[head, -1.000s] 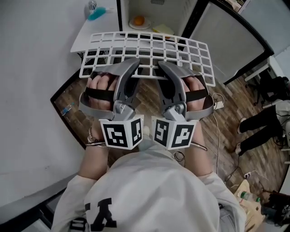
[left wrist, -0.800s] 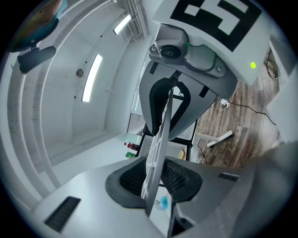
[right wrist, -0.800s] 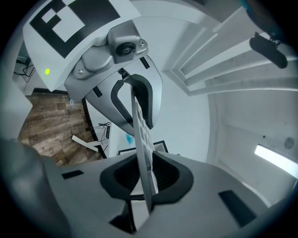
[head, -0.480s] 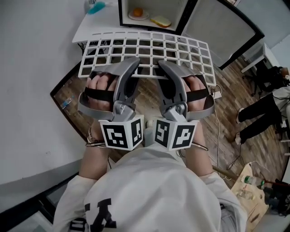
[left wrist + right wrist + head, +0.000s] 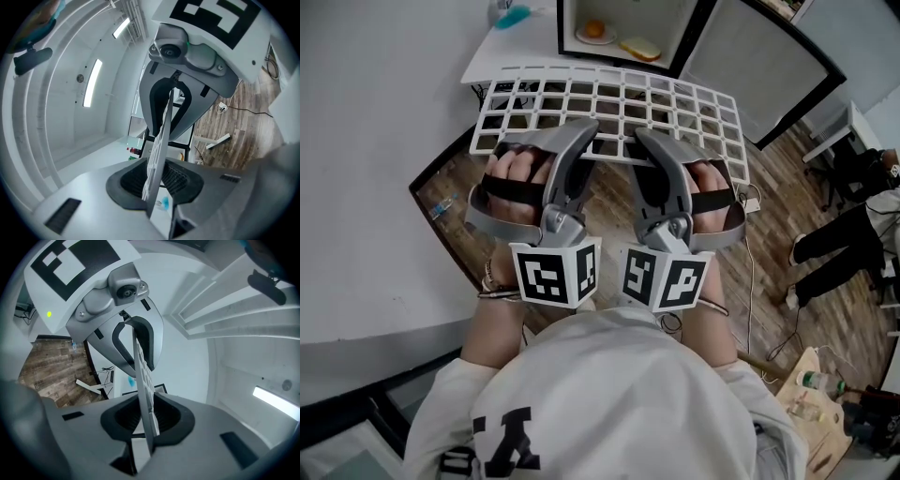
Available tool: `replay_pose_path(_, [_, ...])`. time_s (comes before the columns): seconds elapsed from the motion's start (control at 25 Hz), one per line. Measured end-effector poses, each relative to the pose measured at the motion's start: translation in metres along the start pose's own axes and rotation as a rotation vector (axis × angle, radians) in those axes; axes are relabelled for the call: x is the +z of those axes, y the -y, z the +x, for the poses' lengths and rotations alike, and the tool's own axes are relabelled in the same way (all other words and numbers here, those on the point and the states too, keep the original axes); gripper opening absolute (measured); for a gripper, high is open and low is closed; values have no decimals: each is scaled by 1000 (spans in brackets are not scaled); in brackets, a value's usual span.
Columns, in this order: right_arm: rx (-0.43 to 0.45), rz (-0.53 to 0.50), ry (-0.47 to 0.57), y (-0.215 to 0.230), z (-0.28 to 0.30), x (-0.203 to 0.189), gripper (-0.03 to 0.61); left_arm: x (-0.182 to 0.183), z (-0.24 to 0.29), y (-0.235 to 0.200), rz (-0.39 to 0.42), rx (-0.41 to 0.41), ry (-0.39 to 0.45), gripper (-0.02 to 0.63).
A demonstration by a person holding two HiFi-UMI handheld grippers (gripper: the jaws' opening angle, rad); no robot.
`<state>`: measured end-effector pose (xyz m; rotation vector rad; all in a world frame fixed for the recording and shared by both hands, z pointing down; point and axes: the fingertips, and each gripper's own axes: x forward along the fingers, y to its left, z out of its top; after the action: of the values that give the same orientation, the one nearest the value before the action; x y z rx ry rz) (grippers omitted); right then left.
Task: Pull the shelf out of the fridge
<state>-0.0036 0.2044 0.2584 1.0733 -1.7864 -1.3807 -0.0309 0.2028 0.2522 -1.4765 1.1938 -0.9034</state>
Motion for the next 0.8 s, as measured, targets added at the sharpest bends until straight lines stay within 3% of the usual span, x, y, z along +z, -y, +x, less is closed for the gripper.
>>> replay_pose_path(0.8, [-9,3,20,9,-61,-24,75,59,-29,9,15,8,-17,83])
